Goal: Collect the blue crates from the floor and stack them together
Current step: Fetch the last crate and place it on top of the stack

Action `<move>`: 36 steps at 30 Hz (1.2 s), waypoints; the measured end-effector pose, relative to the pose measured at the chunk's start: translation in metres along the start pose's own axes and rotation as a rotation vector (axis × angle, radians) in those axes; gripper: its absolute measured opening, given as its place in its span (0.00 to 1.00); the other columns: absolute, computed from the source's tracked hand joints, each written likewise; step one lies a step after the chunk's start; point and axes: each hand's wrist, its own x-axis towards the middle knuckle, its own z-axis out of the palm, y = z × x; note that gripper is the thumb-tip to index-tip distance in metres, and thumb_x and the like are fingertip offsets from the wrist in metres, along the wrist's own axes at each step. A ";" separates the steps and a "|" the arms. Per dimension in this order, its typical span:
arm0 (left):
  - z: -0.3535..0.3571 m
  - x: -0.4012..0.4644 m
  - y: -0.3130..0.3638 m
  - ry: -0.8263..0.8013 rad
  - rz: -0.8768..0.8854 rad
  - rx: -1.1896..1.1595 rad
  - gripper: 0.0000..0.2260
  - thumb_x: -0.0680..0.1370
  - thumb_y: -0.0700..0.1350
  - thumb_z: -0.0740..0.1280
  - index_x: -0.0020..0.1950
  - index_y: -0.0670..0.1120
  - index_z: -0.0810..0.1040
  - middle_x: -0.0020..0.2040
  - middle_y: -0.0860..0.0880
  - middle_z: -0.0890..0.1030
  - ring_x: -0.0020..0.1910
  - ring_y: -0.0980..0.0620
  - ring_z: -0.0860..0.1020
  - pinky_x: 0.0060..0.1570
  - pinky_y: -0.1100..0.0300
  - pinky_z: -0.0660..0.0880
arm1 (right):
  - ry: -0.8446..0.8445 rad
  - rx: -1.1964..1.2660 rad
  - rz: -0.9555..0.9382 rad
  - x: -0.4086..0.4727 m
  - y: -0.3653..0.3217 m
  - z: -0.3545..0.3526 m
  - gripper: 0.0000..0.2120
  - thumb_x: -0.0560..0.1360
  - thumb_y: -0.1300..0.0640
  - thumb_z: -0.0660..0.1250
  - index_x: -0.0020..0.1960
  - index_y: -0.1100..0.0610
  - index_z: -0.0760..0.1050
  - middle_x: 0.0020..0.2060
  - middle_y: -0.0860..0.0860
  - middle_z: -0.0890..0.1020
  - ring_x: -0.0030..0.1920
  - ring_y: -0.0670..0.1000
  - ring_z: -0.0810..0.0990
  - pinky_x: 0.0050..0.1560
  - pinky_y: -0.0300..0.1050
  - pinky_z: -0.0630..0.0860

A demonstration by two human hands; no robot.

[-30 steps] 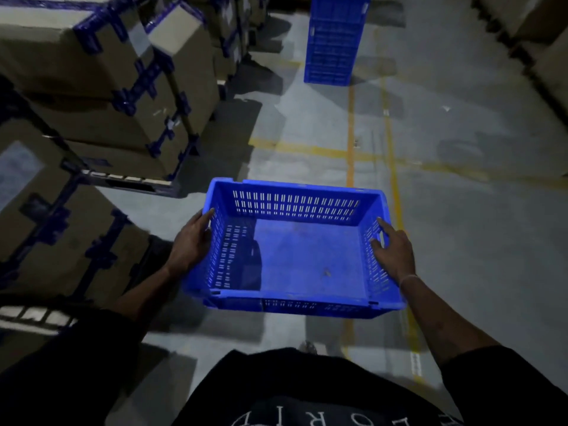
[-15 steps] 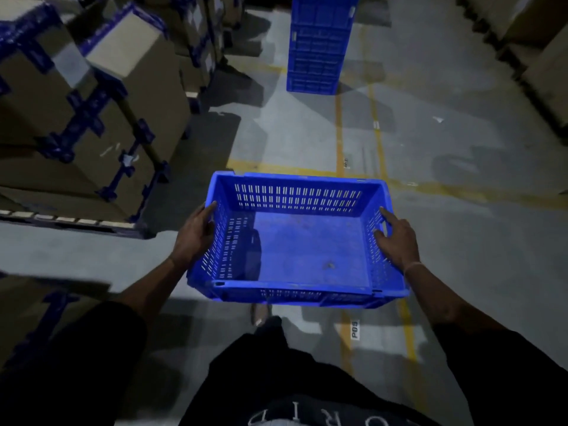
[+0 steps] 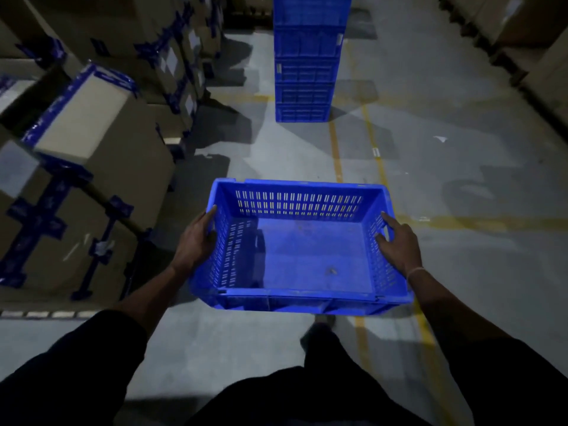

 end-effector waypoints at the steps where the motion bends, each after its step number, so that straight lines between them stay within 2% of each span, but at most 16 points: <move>1: 0.002 0.024 0.001 0.002 -0.004 0.001 0.30 0.76 0.43 0.62 0.79 0.45 0.67 0.72 0.40 0.74 0.69 0.41 0.75 0.66 0.50 0.72 | 0.003 0.000 -0.006 0.026 -0.004 0.002 0.30 0.77 0.55 0.71 0.78 0.48 0.67 0.54 0.64 0.77 0.57 0.68 0.78 0.59 0.56 0.74; 6: 0.019 0.162 0.007 -0.017 0.016 0.001 0.29 0.78 0.46 0.61 0.80 0.45 0.64 0.72 0.39 0.73 0.67 0.38 0.75 0.65 0.44 0.74 | -0.002 0.027 -0.041 0.171 -0.027 0.007 0.30 0.78 0.55 0.71 0.78 0.49 0.67 0.53 0.65 0.76 0.55 0.68 0.78 0.57 0.57 0.75; 11: 0.026 0.297 0.037 -0.032 -0.011 0.010 0.30 0.78 0.49 0.59 0.81 0.48 0.64 0.74 0.40 0.71 0.66 0.38 0.76 0.63 0.43 0.76 | -0.025 0.046 -0.047 0.311 -0.048 -0.014 0.30 0.78 0.56 0.71 0.78 0.49 0.68 0.54 0.64 0.76 0.55 0.68 0.78 0.58 0.56 0.74; 16: 0.027 0.420 0.067 -0.027 0.020 -0.002 0.31 0.77 0.48 0.60 0.81 0.46 0.64 0.73 0.38 0.72 0.66 0.37 0.76 0.63 0.46 0.75 | -0.020 0.029 -0.066 0.437 -0.076 -0.046 0.31 0.77 0.60 0.70 0.78 0.50 0.68 0.55 0.66 0.76 0.57 0.68 0.78 0.60 0.54 0.73; 22: 0.032 0.552 0.090 0.009 0.025 0.028 0.28 0.80 0.43 0.63 0.81 0.46 0.63 0.73 0.37 0.71 0.67 0.36 0.75 0.63 0.43 0.74 | -0.027 0.000 -0.105 0.568 -0.107 -0.068 0.31 0.77 0.59 0.70 0.78 0.50 0.66 0.57 0.66 0.76 0.56 0.69 0.78 0.59 0.55 0.74; 26: 0.037 0.637 0.086 0.001 -0.002 -0.004 0.32 0.76 0.50 0.61 0.81 0.46 0.64 0.72 0.38 0.72 0.66 0.38 0.76 0.62 0.42 0.76 | -0.017 -0.038 -0.128 0.657 -0.132 -0.065 0.31 0.77 0.59 0.70 0.78 0.50 0.66 0.58 0.68 0.75 0.57 0.69 0.78 0.60 0.56 0.73; 31: 0.036 0.765 0.074 0.016 -0.008 -0.010 0.35 0.74 0.57 0.60 0.80 0.49 0.65 0.74 0.41 0.72 0.69 0.41 0.75 0.66 0.43 0.75 | -0.022 -0.065 -0.160 0.777 -0.174 -0.060 0.31 0.77 0.65 0.66 0.79 0.52 0.66 0.56 0.71 0.75 0.53 0.72 0.78 0.57 0.57 0.74; 36: 0.009 0.897 0.090 0.009 -0.016 -0.011 0.31 0.75 0.47 0.64 0.79 0.45 0.67 0.71 0.38 0.74 0.67 0.39 0.76 0.66 0.46 0.72 | -0.040 -0.071 -0.158 0.904 -0.235 -0.072 0.31 0.78 0.65 0.63 0.79 0.51 0.64 0.58 0.70 0.75 0.50 0.71 0.78 0.52 0.55 0.75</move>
